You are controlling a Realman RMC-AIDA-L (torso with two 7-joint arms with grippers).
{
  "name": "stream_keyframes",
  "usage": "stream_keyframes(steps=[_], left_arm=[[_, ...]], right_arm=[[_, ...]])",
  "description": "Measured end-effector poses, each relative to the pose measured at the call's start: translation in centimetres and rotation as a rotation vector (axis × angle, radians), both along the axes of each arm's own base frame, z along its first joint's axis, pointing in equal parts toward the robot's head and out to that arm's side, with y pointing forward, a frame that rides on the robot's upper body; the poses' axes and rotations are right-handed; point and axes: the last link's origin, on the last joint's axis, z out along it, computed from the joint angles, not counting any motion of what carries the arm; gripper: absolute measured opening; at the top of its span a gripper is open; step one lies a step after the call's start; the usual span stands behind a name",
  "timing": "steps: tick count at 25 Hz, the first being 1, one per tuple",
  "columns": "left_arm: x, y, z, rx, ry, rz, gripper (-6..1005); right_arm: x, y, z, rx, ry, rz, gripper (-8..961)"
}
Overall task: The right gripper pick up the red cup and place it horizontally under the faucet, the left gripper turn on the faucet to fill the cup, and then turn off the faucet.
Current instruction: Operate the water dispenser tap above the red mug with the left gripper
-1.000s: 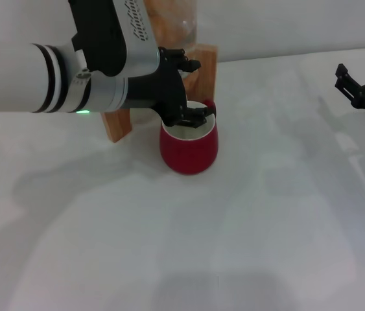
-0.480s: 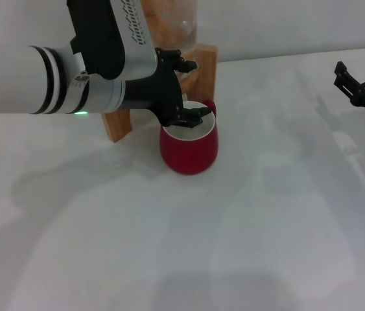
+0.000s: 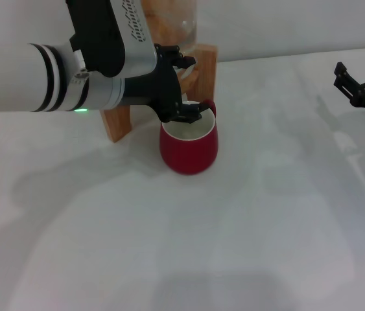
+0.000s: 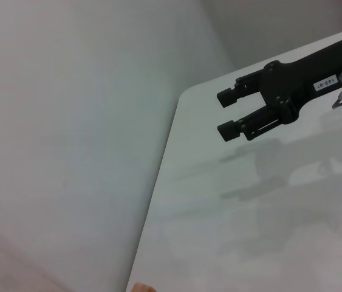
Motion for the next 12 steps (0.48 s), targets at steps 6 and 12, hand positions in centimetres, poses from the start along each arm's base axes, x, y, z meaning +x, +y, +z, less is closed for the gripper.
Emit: stream_keyframes(steps=[6, 12], left_arm=[[-0.05, 0.08, 0.00, 0.005, -0.002, 0.003, 811], [-0.17, 0.13, -0.16, 0.009, -0.002, 0.007, 812]], right_arm=[[0.03, -0.05, 0.00, 0.000, 0.000, 0.000, 830], [0.00, -0.11, 0.01, 0.002, 0.000, 0.004, 830]])
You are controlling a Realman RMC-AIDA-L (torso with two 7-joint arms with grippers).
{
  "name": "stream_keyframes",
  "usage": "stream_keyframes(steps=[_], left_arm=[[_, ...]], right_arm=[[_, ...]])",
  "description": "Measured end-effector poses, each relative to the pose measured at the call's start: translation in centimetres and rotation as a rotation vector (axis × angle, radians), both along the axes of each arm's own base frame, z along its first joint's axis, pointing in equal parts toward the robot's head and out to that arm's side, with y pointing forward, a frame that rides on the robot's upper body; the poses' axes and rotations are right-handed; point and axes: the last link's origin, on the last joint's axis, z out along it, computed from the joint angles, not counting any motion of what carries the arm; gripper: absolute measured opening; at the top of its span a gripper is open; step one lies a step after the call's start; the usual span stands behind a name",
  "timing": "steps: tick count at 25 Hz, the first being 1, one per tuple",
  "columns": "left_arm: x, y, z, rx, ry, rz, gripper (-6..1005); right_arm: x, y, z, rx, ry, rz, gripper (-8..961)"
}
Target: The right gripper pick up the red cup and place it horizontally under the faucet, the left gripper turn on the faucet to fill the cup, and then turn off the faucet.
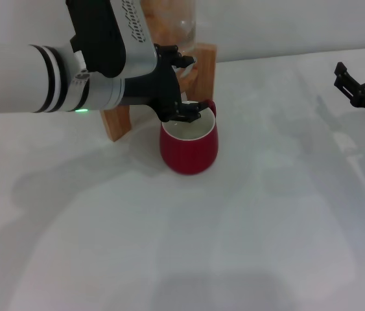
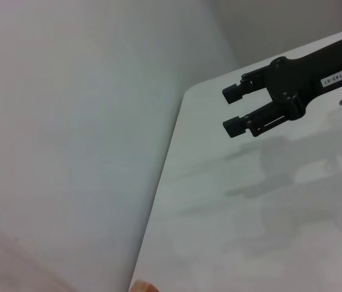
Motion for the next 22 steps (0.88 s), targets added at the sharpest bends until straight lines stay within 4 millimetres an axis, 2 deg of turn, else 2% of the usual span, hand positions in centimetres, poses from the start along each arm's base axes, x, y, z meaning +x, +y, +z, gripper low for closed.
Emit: stream_keyframes(steps=[13, 17, 22], left_arm=[[0.9, -0.8, -0.8, -0.028, -0.026, -0.018, 813], [1.5, -2.0, -0.9, -0.029, -0.072, -0.038, 813], [1.4, -3.0, -0.4, -0.009, -0.133, -0.030, 813]], right_arm=[[0.1, -0.1, 0.1, 0.003, 0.001, -0.002, 830], [0.1, -0.1, 0.1, 0.003, 0.001, -0.002, 830], [0.0, -0.3, 0.1, 0.007, 0.001, 0.010, 830]])
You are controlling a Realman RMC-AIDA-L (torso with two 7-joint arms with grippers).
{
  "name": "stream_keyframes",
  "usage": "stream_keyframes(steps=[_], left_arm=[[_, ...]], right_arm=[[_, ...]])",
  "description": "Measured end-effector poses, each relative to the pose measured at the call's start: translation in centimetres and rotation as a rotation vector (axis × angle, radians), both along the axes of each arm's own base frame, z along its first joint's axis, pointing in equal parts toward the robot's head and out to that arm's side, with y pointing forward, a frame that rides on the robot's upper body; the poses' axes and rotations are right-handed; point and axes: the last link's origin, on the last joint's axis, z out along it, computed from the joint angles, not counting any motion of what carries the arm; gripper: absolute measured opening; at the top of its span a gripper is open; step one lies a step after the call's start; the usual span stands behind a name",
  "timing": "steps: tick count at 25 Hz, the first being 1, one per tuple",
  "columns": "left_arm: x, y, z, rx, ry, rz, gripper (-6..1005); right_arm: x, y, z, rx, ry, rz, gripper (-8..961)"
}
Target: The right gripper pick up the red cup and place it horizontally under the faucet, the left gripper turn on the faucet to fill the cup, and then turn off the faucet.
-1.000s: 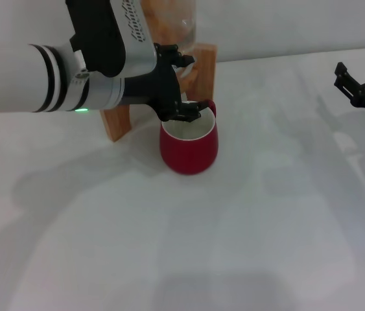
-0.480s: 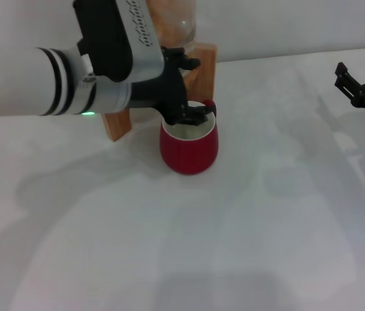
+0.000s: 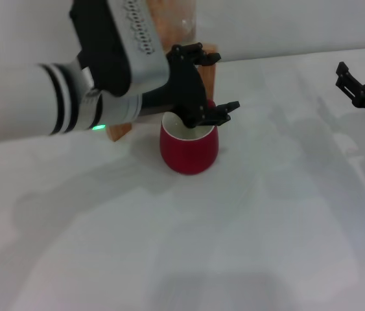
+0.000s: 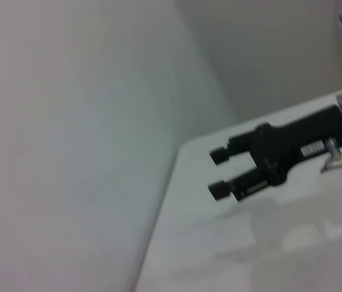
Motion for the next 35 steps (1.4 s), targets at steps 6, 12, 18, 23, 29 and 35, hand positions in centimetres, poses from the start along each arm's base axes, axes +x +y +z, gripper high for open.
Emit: stream_keyframes(steps=[6, 12, 18, 23, 29, 35], left_arm=[[-1.7, -2.3, 0.6, 0.048, -0.118, 0.054, 813], [-3.9, -3.8, 1.7, 0.102, -0.225, 0.168, 813], [-6.3, -5.6, 2.2, 0.165, -0.323, 0.287, 813], [-8.5, -7.2, 2.0, 0.248, -0.360, 0.374, 813], [-11.0, -8.9, 1.8, 0.324, -0.390, 0.475, 813], [-13.6, -10.2, 2.8, 0.379, -0.456, 0.572, 813]], right_arm=[[0.0, -0.3, 0.0, -0.001, -0.001, 0.008, 829], [-0.1, -0.4, -0.4, -0.022, 0.001, 0.015, 829], [0.0, -0.6, -0.7, -0.037, 0.001, 0.015, 830], [0.3, -0.9, -0.7, -0.038, 0.006, 0.009, 830], [0.7, -1.4, -0.8, -0.047, -0.001, -0.002, 829], [0.7, -1.3, -0.7, -0.046, -0.005, 0.000, 830]])
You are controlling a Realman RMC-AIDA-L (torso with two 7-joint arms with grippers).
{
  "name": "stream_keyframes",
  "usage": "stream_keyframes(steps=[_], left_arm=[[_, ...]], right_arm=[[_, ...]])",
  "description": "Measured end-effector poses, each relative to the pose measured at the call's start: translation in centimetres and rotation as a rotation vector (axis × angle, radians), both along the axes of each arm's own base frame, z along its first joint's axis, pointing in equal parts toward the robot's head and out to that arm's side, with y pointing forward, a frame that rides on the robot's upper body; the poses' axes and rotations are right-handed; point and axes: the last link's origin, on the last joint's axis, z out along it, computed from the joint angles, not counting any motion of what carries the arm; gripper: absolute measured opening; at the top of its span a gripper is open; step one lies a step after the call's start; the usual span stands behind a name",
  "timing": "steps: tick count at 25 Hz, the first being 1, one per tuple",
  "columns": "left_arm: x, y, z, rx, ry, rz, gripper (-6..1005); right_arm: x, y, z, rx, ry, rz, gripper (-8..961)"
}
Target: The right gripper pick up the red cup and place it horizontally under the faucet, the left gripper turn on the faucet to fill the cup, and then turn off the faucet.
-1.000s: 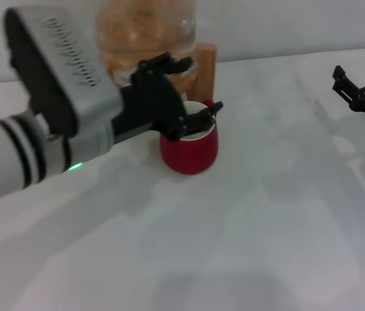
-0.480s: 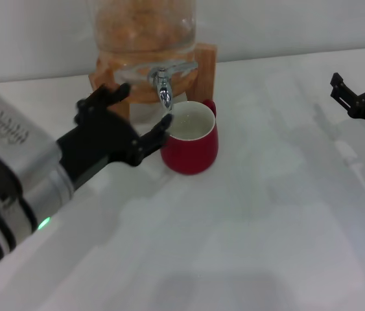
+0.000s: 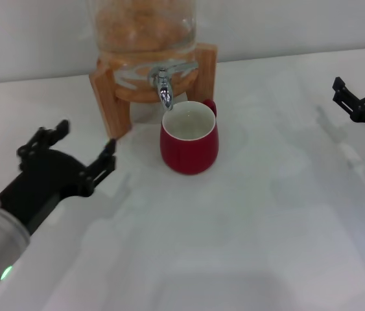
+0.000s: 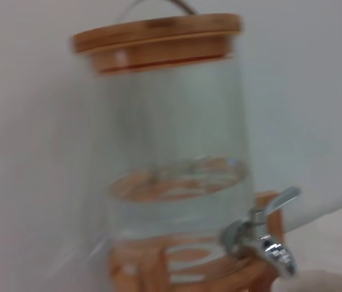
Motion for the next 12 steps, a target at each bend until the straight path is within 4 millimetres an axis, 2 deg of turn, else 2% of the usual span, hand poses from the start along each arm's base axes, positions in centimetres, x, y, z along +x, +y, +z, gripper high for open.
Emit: stream_keyframes(steps=[7, 10, 12], left_arm=[[-1.7, -0.6, 1.3, 0.089, -0.024, 0.042, 813], [-3.1, -0.7, 2.7, 0.147, -0.109, 0.062, 813], [-5.1, -1.1, 4.7, 0.234, -0.246, 0.077, 813]], right_arm=[[0.0, 0.0, 0.0, 0.003, 0.001, -0.004, 829], [0.1, 0.0, 0.0, 0.005, 0.003, -0.007, 829], [0.1, 0.0, 0.1, 0.006, 0.004, -0.008, 829]])
